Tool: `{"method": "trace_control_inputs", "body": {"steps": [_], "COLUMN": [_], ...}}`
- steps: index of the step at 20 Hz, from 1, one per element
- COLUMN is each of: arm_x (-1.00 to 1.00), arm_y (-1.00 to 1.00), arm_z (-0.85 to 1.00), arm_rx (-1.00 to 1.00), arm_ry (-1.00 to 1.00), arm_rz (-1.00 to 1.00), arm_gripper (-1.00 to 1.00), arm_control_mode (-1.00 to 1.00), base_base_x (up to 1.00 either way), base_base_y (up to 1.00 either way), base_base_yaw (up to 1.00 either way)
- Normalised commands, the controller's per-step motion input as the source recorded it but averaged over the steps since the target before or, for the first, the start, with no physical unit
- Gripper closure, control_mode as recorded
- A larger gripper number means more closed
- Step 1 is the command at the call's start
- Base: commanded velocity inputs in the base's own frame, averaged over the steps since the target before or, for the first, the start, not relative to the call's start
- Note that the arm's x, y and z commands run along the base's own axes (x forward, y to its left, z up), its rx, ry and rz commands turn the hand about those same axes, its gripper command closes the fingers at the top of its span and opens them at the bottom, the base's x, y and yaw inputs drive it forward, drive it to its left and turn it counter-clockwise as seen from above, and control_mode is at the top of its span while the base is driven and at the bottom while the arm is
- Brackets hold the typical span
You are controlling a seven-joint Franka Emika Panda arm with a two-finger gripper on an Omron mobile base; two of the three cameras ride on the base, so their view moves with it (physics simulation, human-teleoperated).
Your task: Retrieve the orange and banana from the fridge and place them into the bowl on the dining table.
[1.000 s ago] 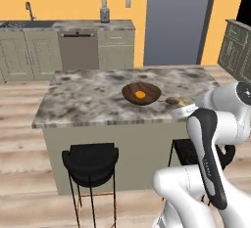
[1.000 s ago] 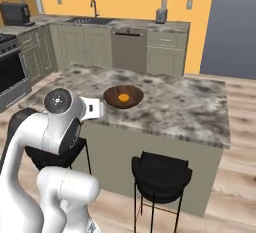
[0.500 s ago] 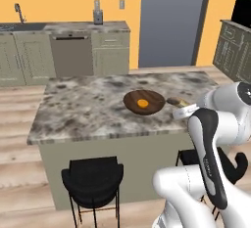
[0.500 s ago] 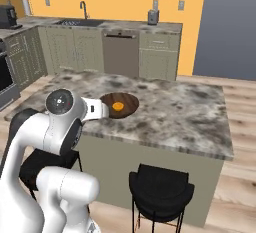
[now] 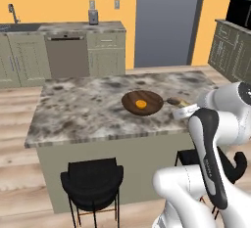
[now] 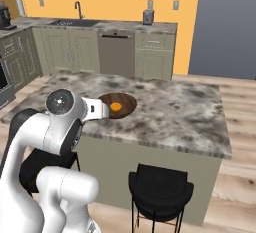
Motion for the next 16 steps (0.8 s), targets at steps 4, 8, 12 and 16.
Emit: {"method": "trace_control_inputs", "body": {"steps": [4, 8, 12, 16], "arm_x": [0.5, 1.0, 1.0, 0.96], "arm_y": [0.02, 0.03, 0.02, 0.0], "arm_z": [0.0, 0.0, 0.0, 0.0], "arm_rx": [0.0, 0.0, 0.0, 0.0], "arm_ry": [0.05, 0.08, 0.07, 0.05], "arm_rz": [-0.04, -0.06, -0.02, 0.0], "arm_gripper": [1.0, 1.0, 1.0, 1.0], "arm_control_mode": [-1.0, -1.0, -1.0, -1.0], "base_base_x": [0.41, 0.0, 0.0, 0.0], "base_base_y": [0.03, 0.0, 0.0, 0.0], "base_base_yaw": [-0.04, 0.0, 0.0, 0.0]}}
